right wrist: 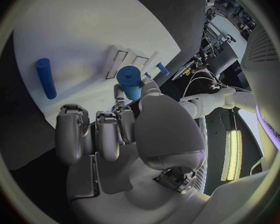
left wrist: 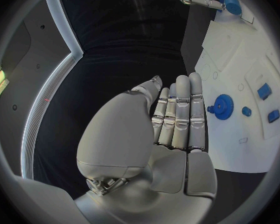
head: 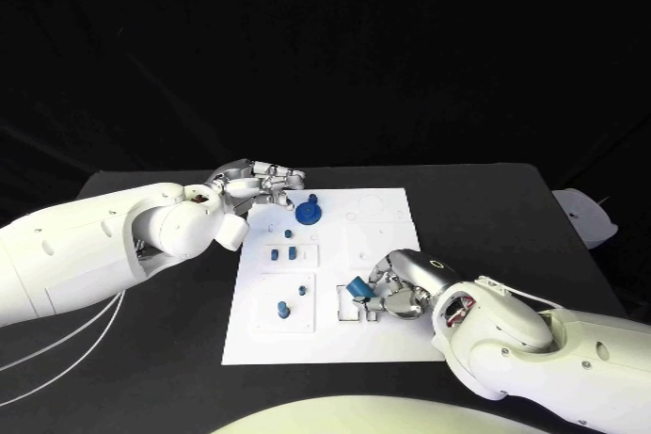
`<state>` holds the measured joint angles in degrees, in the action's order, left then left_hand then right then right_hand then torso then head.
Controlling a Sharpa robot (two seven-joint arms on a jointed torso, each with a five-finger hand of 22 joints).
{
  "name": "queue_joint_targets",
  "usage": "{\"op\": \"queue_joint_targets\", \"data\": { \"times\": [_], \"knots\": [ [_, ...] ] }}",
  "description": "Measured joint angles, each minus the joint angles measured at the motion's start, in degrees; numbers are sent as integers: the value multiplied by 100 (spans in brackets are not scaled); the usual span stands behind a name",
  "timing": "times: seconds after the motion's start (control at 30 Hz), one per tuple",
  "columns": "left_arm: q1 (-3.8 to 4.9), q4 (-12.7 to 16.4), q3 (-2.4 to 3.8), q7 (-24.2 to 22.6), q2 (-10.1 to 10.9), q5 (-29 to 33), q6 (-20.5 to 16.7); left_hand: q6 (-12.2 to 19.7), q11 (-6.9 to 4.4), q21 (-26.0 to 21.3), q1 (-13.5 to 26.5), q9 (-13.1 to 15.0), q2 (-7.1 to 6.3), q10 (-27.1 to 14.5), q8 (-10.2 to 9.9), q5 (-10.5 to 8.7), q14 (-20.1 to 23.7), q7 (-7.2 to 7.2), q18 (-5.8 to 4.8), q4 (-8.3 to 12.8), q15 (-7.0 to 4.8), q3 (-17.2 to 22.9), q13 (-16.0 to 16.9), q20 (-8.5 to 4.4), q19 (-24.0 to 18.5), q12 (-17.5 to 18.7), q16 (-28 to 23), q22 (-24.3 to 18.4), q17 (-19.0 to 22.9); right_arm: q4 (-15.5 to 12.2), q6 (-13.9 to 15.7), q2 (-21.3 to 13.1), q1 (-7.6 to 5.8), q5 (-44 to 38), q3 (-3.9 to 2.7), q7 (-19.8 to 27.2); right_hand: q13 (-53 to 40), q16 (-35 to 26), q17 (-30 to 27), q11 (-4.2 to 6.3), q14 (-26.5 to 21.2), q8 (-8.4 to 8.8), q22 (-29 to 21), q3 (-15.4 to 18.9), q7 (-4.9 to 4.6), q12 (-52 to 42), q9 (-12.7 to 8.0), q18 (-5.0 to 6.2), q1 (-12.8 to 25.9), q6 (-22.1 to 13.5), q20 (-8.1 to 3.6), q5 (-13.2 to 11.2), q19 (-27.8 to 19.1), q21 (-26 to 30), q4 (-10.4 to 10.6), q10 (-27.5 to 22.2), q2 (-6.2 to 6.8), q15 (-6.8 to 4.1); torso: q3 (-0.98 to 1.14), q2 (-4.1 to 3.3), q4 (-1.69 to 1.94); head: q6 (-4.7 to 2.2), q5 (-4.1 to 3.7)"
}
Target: Assemble the parts on the task board
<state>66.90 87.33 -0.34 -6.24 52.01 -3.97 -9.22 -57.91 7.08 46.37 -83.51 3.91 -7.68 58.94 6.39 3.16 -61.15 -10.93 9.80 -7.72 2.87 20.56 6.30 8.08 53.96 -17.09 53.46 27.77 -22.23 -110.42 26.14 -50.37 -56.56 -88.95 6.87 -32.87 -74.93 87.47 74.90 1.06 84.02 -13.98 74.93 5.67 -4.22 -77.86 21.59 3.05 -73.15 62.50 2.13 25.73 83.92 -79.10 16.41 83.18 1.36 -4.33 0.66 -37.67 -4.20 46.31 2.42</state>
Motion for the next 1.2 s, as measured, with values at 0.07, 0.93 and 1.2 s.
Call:
{"op": "queue_joint_targets", "data": {
  "times": [0.07, 0.93, 1.2],
  "knots": [
    [0, 2, 0, 1, -2, -2, 2, 0, 0, 0, 0, 0, 0, 0, 0, 0, 0, 0, 0, 0, 0, 0, 0, 0, 0, 0, 0, 0, 0, 39, -29, 60, 5, 57, 1, -1, -1, 0, 0, 0, 0, -2, 0, 16, 0, 6, 0, 0, 48, 0, 0, -1, 0, 0, 16, 0, -48, 0, 0, 0, 0, 5, -3],
    [0, 22, 0, 13, 13, -13, 20, 0, 0, -23, 0, 0, 0, 0, 0, 0, 0, 0, 0, 0, 0, 0, -2, 0, 0, 0, 0, -7, -1, 282, -266, 315, 1, 311, -8, -5, 1, -1, 0, 21, 0, -177, -2, 305, 7, 52, 427, 0, 548, 50, -20, -97, 21, 74, 31, 22, -208, 1, 0, 2, -7, 66, 43],
    [0, 36, 0, 16, 23, -14, 31, 20, 0, -23, 0, 0, 0, 0, 0, 0, 0, -20, 0, 0, 0, 0, -2, 0, 0, 0, 0, -7, 4, 316, -299, 333, 10, 343, 5, -10, 1, -1, 4, 22, -20, -196, -2, 488, 177, 77, 503, 0, 778, 223, -20, -491, 21, 73, 35, 21, -248, -19, -1, 1, -7, 72, 41]
  ]
}}
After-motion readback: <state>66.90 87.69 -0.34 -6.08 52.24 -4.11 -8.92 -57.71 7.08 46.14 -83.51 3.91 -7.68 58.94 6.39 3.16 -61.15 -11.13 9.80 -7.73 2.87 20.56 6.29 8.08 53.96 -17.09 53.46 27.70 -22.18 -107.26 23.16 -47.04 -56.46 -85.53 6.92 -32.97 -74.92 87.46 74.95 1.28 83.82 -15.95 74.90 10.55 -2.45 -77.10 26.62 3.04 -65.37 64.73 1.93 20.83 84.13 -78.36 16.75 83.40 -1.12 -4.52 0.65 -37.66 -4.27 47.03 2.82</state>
